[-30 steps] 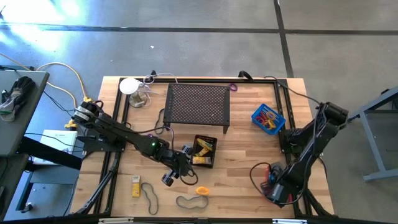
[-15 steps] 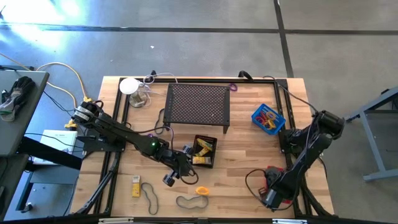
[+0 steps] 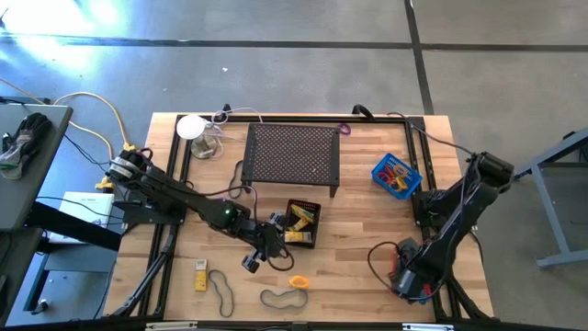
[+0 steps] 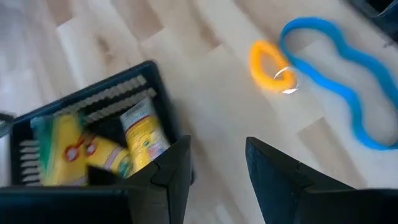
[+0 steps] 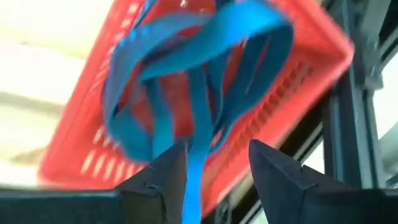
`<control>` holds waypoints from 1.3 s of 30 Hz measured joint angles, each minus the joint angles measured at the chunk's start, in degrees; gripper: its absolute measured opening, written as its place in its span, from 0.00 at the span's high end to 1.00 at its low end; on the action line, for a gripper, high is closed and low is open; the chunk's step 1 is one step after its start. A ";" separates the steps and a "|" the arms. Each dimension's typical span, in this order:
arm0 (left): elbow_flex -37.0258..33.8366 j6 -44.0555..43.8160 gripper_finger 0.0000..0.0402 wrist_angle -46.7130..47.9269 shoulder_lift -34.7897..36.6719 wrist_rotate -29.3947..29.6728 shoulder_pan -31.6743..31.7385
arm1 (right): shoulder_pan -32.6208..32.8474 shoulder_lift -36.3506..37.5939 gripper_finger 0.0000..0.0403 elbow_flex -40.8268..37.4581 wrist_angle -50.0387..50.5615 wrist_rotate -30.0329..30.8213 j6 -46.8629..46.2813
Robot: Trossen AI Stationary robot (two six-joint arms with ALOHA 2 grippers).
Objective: Pick & Place Office Desk Supplies
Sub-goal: Put the purple spring keychain into the blue bin
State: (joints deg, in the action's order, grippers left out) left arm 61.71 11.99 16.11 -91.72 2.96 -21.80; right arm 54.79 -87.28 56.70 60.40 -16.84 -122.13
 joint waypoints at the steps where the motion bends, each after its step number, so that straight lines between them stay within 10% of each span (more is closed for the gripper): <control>1: 0.00 0.01 0.64 0.89 0.18 1.35 0.00 | 0.31 1.04 0.61 0.21 -0.09 0.24 -1.16; 11: -0.02 -8.28 0.64 12.91 7.22 5.19 -3.30 | 4.66 6.29 0.66 1.91 -1.36 27.22 -3.09; 21: -0.02 -12.88 0.64 18.75 8.63 0.29 -8.69 | 4.87 4.43 0.65 1.91 -21.54 64.70 31.88; 31: -0.02 -26.30 0.64 35.25 8.63 3.73 -10.27 | -1.45 -4.63 0.66 1.91 -48.70 70.75 70.62; 39: -6.84 -24.91 0.64 36.12 12.88 1.20 -8.06 | -8.77 -11.15 0.66 1.88 -57.04 67.41 80.19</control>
State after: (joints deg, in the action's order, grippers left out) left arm 54.87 -12.92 52.23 -78.84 4.15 -29.86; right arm 46.02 -98.43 58.59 3.37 50.57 -41.93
